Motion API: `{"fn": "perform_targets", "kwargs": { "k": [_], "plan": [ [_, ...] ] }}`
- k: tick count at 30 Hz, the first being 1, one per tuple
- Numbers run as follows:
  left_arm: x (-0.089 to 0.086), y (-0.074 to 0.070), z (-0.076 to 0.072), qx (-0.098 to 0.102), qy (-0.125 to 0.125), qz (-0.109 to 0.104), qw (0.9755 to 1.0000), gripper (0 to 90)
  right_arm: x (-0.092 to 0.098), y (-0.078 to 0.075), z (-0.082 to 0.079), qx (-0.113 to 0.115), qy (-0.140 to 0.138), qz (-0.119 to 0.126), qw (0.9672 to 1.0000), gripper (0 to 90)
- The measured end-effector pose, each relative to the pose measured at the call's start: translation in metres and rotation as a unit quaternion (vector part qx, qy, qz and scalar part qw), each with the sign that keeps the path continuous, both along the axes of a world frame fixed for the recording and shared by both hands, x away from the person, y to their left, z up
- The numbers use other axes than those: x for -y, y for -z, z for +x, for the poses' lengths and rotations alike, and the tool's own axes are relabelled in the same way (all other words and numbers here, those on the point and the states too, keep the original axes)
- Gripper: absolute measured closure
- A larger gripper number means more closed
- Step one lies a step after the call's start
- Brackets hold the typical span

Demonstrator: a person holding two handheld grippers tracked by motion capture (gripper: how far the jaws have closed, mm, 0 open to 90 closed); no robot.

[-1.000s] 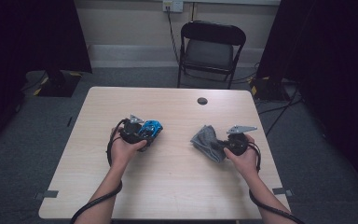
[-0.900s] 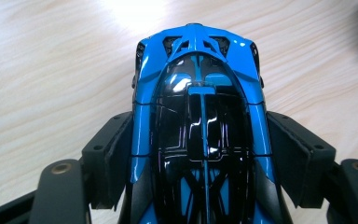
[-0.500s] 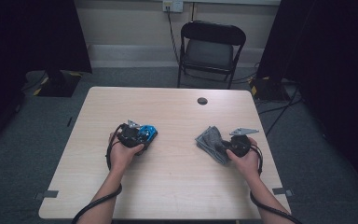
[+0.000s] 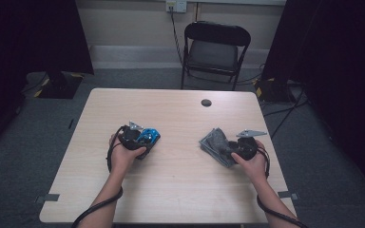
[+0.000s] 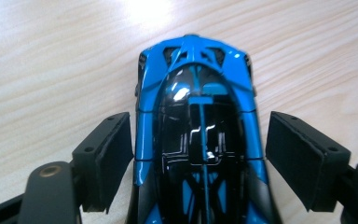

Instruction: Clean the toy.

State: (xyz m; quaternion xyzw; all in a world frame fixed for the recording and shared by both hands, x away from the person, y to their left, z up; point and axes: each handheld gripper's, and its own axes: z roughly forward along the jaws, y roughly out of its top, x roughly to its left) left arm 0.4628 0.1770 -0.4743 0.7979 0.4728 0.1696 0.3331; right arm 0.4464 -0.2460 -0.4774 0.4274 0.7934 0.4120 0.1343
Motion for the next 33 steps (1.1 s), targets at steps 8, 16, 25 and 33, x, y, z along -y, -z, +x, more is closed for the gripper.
{"fn": "perform_targets", "kwargs": {
  "k": [8, 16, 25, 33],
  "plan": [
    [0.008, -0.023, -0.015, 0.029, 0.033, -0.009, 0.9990, 23.5, 0.001, -0.011, -0.008, 0.009, -0.014, -0.001, 0.9999, 30.7],
    [0.028, -0.032, -0.040, 0.038, 0.088, -0.041, 0.9945, 23.2, -0.008, -0.023, -0.030, 0.024, -0.051, 0.010, 0.9984, 26.2],
    [0.058, -0.031, -0.082, 0.050, 0.171, -0.051, 0.9826, 22.7, -0.034, -0.024, -0.070, 0.015, -0.117, 0.016, 0.9929, 21.6],
    [0.073, -0.011, -0.105, 0.028, 0.231, -0.039, 0.9718, 19.1, -0.054, -0.009, -0.093, -0.007, -0.166, 0.018, 0.9859, 17.4]
  ]
}}
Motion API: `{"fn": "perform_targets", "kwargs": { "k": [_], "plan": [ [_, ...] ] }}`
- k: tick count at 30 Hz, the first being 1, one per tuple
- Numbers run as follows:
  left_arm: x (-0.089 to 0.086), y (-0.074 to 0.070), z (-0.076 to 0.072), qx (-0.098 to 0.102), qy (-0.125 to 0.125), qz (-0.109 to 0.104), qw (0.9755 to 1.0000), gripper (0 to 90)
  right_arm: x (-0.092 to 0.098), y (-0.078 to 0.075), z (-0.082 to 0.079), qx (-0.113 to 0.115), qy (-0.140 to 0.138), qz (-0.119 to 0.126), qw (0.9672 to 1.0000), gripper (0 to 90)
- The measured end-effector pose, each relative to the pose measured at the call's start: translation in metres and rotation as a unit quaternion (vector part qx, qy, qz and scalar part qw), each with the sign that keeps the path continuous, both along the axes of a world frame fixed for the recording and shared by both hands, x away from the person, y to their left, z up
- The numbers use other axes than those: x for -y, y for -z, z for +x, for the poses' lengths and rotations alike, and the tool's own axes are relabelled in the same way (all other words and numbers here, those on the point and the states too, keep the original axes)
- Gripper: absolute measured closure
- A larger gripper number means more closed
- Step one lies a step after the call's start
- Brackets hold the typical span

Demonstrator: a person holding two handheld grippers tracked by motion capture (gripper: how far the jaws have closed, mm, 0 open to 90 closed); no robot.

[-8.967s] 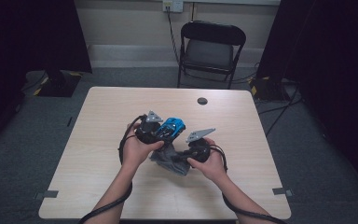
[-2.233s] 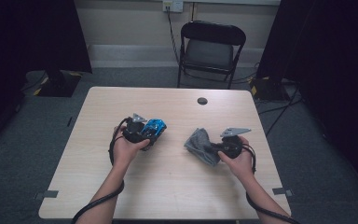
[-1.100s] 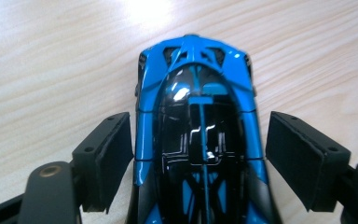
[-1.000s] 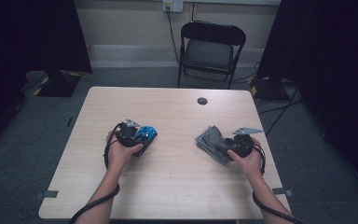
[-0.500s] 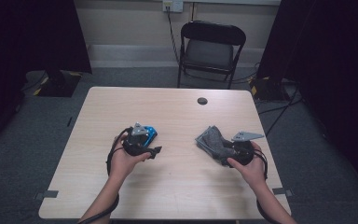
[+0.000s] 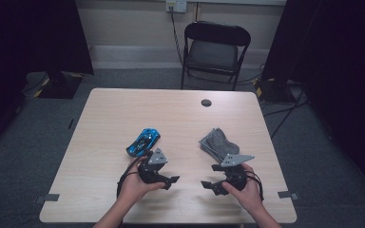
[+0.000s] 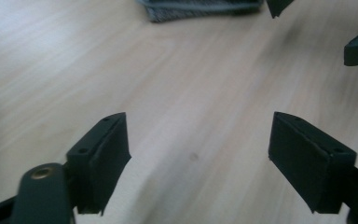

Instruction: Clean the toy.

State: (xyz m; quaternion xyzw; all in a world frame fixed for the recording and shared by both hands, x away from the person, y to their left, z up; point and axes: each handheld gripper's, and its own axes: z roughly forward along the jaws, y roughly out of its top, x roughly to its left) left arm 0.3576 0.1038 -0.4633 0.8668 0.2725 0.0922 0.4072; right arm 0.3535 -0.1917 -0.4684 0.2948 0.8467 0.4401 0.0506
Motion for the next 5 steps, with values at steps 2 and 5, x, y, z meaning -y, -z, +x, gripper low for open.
{"fn": "perform_targets", "kwargs": {
  "k": [2, 5],
  "plan": [
    [0.0007, 0.0033, -0.0044, -0.002, 0.012, 0.011, 0.9999, 18.3, -0.0041, 0.0037, -0.0034, -0.003, -0.015, -0.009, 0.9998, 17.1],
    [0.0008, 0.0083, -0.0094, -0.006, 0.022, 0.015, 0.9996, 17.6, -0.0067, 0.0078, -0.0055, -0.005, -0.017, -0.010, 0.9998, 17.5]
  ]
}}
